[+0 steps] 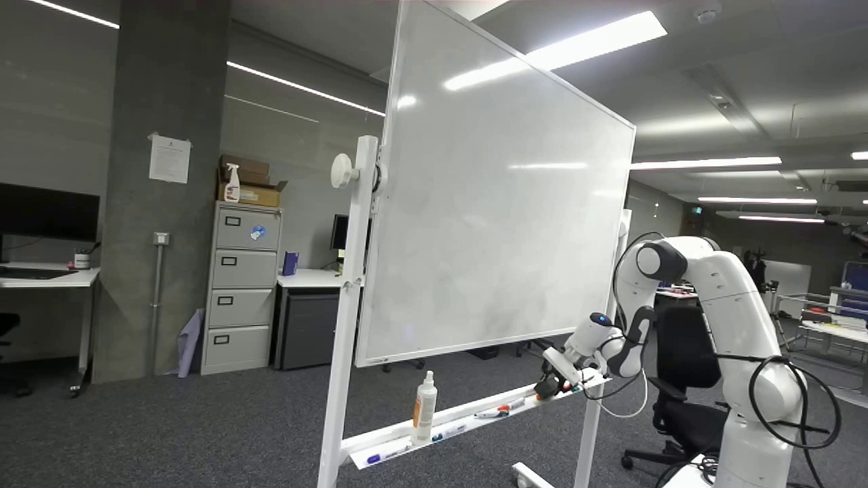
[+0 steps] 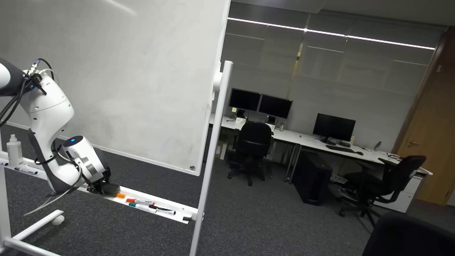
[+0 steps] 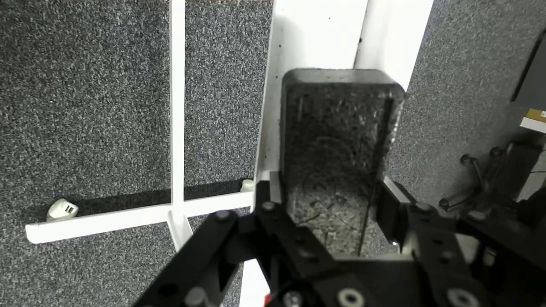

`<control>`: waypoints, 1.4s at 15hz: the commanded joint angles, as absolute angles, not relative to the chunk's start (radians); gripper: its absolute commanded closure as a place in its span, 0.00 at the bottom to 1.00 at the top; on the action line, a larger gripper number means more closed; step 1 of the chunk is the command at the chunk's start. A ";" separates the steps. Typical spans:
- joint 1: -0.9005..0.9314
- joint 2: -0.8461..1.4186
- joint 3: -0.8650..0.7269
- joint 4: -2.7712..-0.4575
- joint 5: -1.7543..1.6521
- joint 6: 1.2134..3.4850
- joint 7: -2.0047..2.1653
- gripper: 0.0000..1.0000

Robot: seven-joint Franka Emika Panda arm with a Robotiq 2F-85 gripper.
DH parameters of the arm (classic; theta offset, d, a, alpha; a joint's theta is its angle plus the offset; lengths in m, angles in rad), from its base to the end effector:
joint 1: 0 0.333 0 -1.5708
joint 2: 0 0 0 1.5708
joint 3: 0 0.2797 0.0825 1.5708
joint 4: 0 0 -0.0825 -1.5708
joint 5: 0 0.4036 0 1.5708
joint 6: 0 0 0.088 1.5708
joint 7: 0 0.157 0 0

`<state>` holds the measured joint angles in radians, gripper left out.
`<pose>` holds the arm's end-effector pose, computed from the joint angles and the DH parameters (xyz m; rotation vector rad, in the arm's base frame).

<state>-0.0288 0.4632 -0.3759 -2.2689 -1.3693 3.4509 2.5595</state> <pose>0.5132 -0.0989 0.1030 -2.0724 1.8348 -0.5543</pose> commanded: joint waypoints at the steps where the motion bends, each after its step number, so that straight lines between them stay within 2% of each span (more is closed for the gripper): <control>1: -0.040 0.461 -0.367 -2.251 -1.366 3.451 2.582 0.70; 2: -0.041 0.461 -0.365 -2.252 -1.369 3.452 2.583 0.20; 3: -0.038 0.456 -0.367 -2.255 -1.372 3.449 2.579 0.19; 5: -0.031 0.441 -0.373 -2.269 -1.376 3.446 2.572 0.05; 6: -0.029 0.434 -0.374 -2.277 -1.378 3.447 2.571 0.01; 13: -0.036 0.242 -0.368 -2.436 -1.445 3.453 2.477 0.00; 16: -0.057 0.166 -0.352 -2.553 -1.620 3.453 2.461 0.00; 21: -0.013 0.070 -0.435 -2.703 -1.986 3.393 2.454 0.00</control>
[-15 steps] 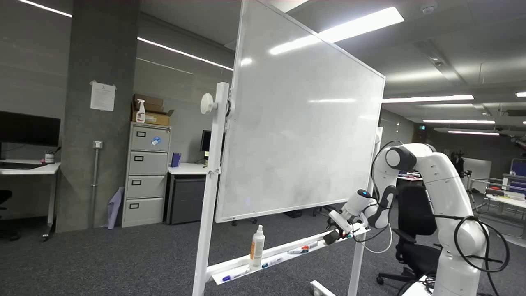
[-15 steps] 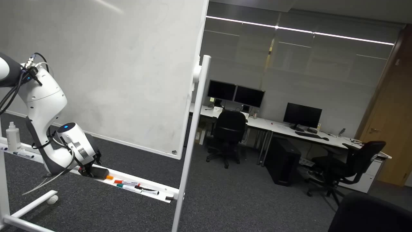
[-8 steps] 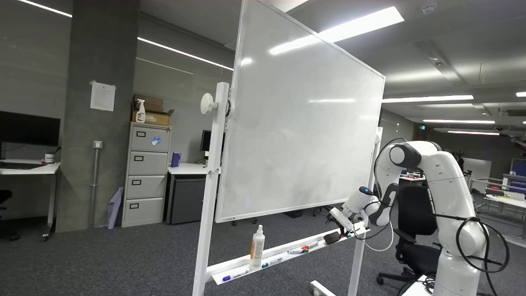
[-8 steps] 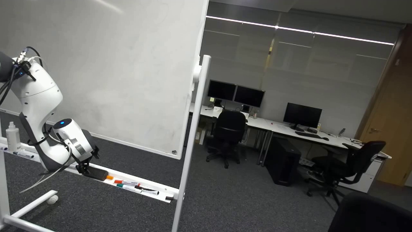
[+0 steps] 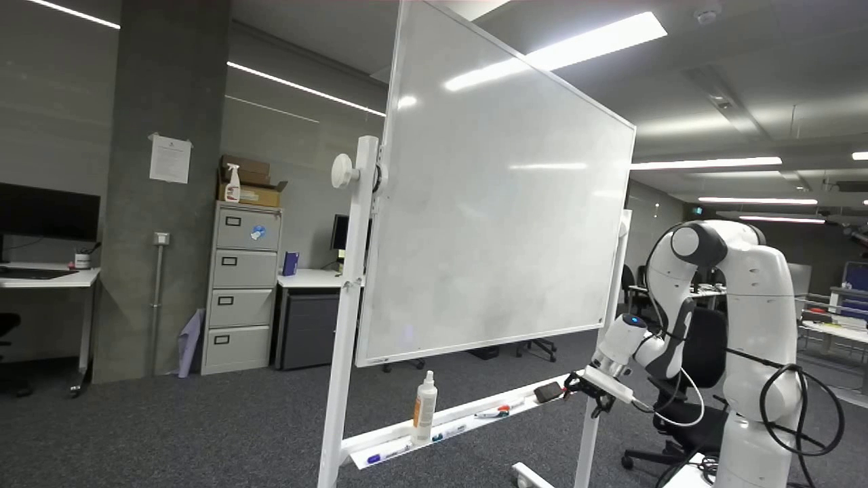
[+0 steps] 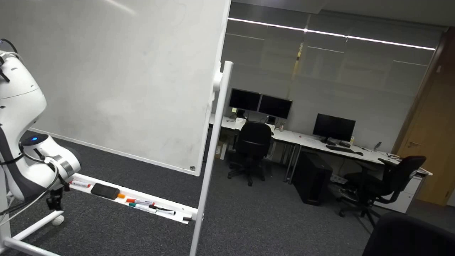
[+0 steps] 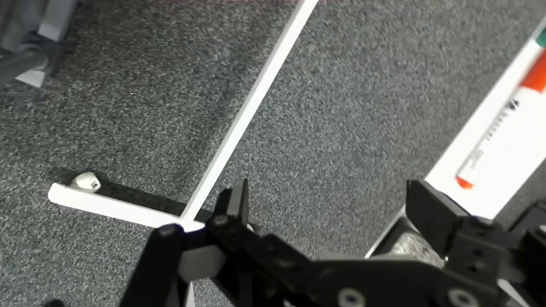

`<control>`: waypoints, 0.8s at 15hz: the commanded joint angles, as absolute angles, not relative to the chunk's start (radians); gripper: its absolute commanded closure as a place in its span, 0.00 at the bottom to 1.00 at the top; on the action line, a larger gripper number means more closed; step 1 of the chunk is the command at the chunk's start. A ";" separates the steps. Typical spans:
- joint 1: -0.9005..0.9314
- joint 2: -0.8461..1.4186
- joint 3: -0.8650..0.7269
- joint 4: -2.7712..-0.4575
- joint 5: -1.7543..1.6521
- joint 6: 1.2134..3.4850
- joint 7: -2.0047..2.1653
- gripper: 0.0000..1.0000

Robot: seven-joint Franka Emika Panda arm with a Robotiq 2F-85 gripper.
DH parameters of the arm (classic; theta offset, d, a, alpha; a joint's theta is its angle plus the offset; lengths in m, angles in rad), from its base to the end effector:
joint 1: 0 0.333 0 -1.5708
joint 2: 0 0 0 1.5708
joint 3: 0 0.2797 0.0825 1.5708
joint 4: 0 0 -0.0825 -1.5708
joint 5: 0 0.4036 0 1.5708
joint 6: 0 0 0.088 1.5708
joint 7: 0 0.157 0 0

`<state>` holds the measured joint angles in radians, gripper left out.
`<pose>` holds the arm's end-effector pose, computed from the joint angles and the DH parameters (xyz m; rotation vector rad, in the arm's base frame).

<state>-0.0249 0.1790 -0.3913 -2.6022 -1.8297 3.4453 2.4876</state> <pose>0.3798 -0.0432 0.1143 -2.5089 1.3758 -0.3778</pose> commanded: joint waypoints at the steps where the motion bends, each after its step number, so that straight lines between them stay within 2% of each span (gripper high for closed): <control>1: -0.006 0.052 -0.447 -2.719 -2.054 3.365 2.460 0.00; 7: 0.020 -0.056 -0.470 -2.741 -2.318 3.226 2.442 0.00; 8: -0.092 -0.097 -0.380 -2.768 -2.200 3.203 2.274 0.00; 9: 0.001 -0.125 -0.436 -2.742 -2.303 3.199 2.394 0.00; 12: -0.021 -0.225 -0.398 -2.741 -2.271 3.218 2.374 0.00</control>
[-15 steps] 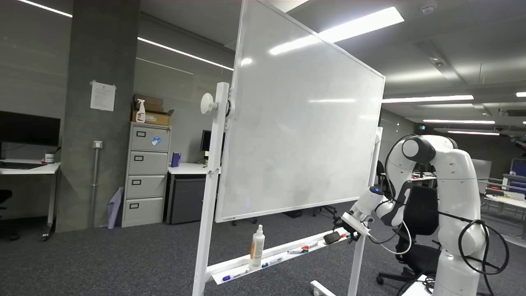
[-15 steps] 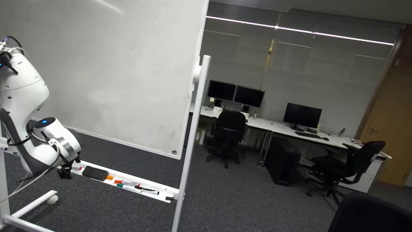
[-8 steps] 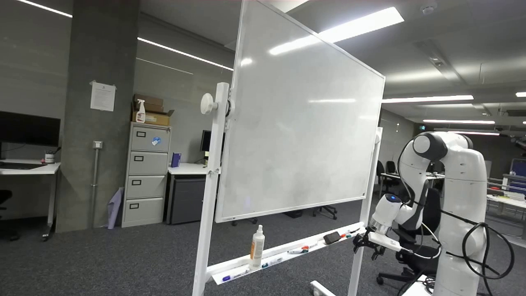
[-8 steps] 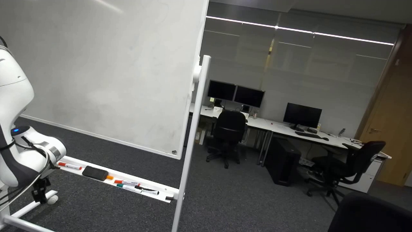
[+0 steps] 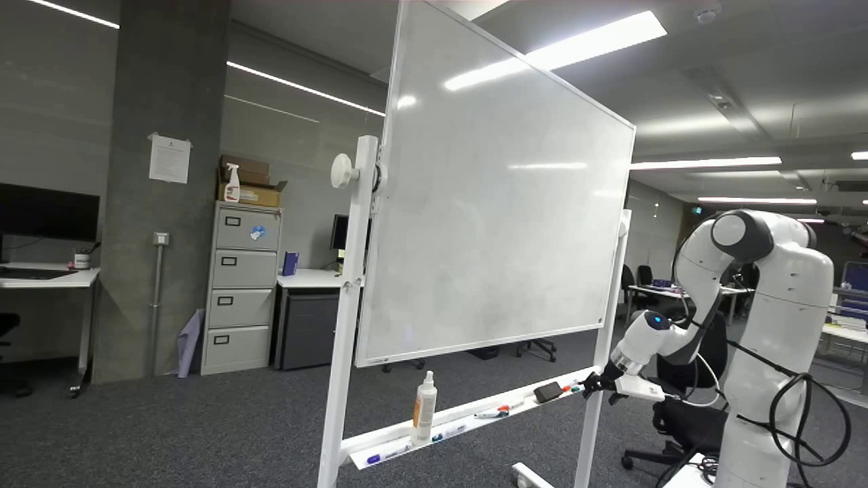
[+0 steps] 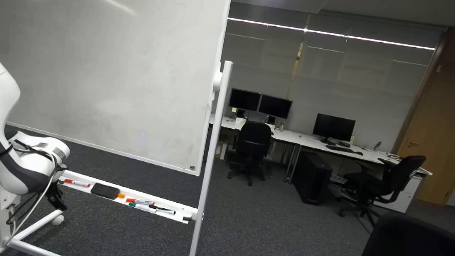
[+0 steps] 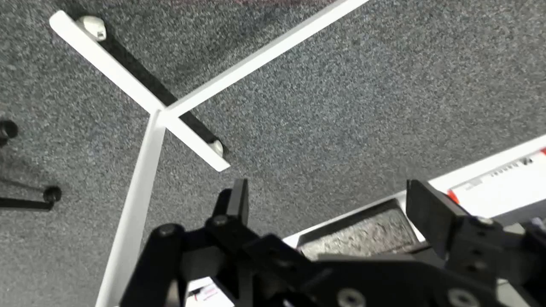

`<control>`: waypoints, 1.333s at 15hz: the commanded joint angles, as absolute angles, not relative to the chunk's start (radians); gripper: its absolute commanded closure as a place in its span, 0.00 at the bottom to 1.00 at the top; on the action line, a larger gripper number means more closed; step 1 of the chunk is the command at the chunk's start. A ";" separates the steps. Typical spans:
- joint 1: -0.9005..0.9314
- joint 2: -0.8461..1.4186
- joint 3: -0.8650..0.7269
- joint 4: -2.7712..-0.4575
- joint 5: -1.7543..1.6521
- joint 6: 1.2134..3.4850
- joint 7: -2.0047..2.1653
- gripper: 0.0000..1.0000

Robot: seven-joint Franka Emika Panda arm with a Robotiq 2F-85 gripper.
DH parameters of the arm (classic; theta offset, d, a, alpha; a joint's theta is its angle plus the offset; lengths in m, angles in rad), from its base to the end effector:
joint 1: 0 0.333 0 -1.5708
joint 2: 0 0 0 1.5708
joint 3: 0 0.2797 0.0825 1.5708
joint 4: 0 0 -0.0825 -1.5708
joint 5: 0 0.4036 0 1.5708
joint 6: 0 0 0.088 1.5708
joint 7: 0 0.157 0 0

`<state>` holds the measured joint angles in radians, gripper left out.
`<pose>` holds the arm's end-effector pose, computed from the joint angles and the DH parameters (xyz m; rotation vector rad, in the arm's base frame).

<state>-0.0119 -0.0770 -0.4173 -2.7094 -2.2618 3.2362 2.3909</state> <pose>0.3476 -0.0654 0.1453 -2.9158 0.8158 -0.6973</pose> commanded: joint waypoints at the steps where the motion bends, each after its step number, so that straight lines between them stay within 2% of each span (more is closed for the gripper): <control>1: -0.031 -0.251 -0.385 -2.737 -2.267 3.225 2.373 0.00; 6: -0.113 -0.353 -0.313 -2.711 -2.246 3.300 2.366 0.00; 11: -0.140 -0.348 -0.326 -2.752 -1.881 3.330 1.994 0.00; 20: -0.141 -0.349 -0.326 -2.757 -1.863 3.332 1.975 0.00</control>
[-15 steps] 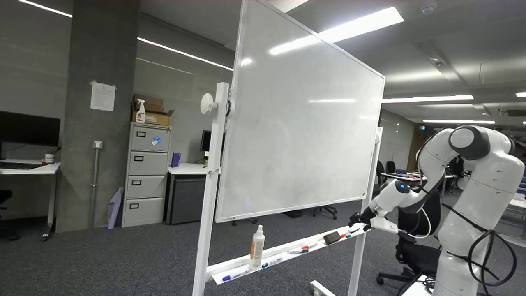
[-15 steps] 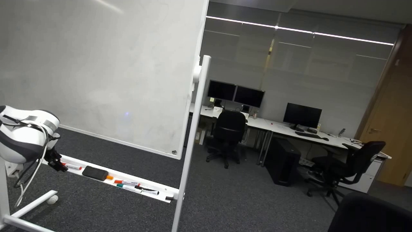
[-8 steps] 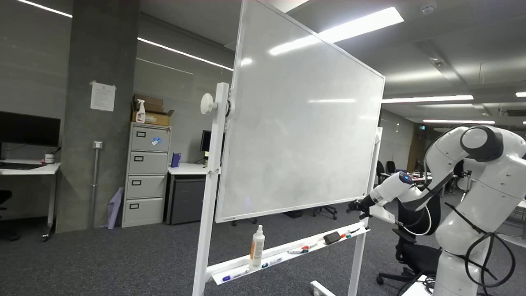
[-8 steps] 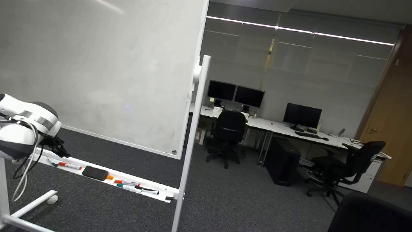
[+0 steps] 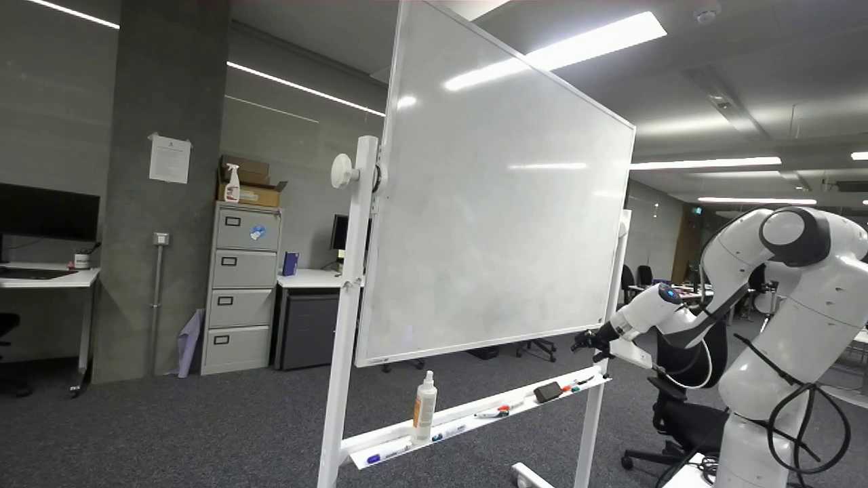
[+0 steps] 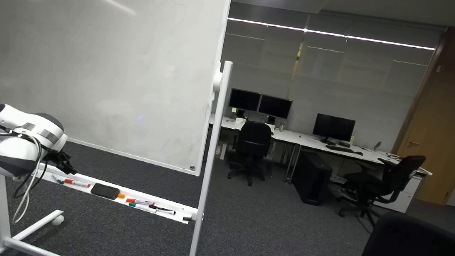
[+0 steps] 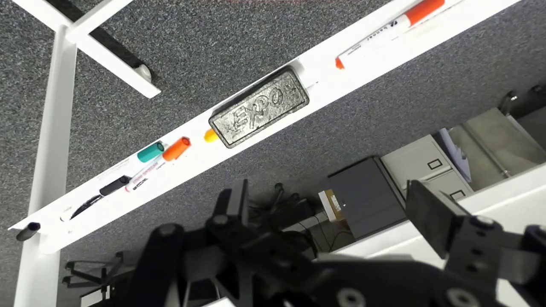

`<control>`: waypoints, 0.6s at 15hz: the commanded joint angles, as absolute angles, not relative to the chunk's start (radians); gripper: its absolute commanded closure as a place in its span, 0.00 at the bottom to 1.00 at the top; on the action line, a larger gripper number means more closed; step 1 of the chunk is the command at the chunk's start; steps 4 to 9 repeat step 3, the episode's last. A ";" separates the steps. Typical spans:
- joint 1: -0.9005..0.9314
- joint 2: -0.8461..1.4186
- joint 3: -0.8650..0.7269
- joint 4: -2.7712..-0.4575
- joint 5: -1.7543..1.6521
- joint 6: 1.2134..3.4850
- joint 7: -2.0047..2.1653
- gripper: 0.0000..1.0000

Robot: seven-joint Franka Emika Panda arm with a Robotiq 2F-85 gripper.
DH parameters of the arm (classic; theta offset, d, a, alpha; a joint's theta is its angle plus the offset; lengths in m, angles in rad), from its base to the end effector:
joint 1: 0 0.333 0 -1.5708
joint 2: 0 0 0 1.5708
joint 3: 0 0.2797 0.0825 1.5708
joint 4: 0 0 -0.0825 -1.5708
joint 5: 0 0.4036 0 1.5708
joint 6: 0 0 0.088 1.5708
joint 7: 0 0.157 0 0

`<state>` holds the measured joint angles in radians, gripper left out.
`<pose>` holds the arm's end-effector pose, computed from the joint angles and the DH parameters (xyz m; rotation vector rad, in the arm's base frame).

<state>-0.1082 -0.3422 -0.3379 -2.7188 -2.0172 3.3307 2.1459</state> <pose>0.3933 -0.0549 0.2615 -2.6998 0.7312 -1.0235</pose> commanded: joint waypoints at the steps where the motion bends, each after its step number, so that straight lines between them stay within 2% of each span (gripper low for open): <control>1: -0.141 -0.349 -0.326 -2.757 -1.863 3.332 1.975 0.00; 9: -0.141 -0.348 -0.326 -2.757 -1.863 3.332 1.975 0.00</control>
